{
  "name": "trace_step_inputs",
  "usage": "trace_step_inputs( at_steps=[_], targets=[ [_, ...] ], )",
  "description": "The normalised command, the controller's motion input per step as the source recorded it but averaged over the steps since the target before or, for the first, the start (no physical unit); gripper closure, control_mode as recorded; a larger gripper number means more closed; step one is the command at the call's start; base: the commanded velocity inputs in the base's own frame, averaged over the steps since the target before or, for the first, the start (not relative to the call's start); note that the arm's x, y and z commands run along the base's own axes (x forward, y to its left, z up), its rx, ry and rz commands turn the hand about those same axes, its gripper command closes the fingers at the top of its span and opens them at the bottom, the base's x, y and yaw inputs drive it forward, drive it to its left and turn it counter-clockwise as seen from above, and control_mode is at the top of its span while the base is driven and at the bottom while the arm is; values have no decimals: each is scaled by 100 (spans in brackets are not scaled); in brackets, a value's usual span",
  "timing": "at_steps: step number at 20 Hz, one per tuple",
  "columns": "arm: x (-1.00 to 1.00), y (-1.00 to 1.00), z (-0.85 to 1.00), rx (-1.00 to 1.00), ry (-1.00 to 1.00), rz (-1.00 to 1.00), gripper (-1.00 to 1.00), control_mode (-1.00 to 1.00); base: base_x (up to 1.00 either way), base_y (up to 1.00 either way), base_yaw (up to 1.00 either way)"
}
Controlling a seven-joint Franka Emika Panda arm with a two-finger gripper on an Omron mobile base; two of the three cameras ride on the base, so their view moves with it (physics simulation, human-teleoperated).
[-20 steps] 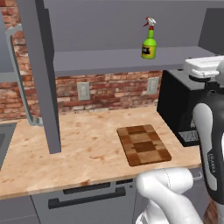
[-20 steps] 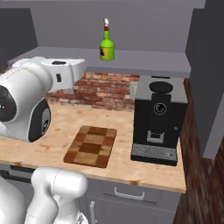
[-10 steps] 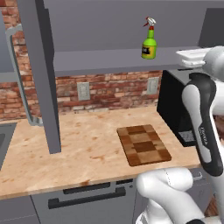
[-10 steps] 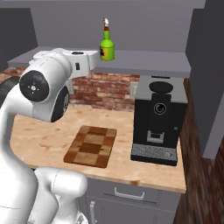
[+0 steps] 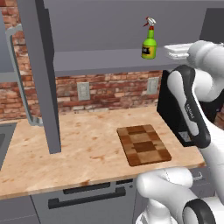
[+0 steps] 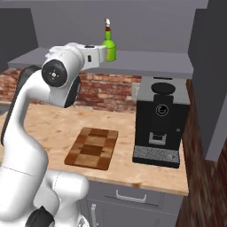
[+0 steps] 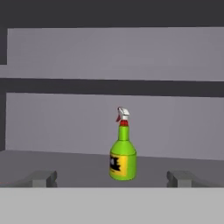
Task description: Grab the spray bottle from the cabinet, then place it next to the cutting board for sanitizing. Then grab the dish brush from the countertop next to the sink and place it next to the cutting board.
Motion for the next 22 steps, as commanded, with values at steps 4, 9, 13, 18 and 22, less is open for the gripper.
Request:
trace_step_inputs(
  at_steps=[4,9,13,18,22],
  targets=[
    [62,-1,3,0,16,0,-100,-100,0,0,0],
    [67,0,0,0,8,0,-100,-100,0,0,0],
    [62,-4,0,0,2,0,-100,-100,0,0,0],
    [61,-10,0,0,0,0,-100,-100,0,0,0],
    [60,-4,0,0,0,0,-100,-100,0,0,0]
  ],
)
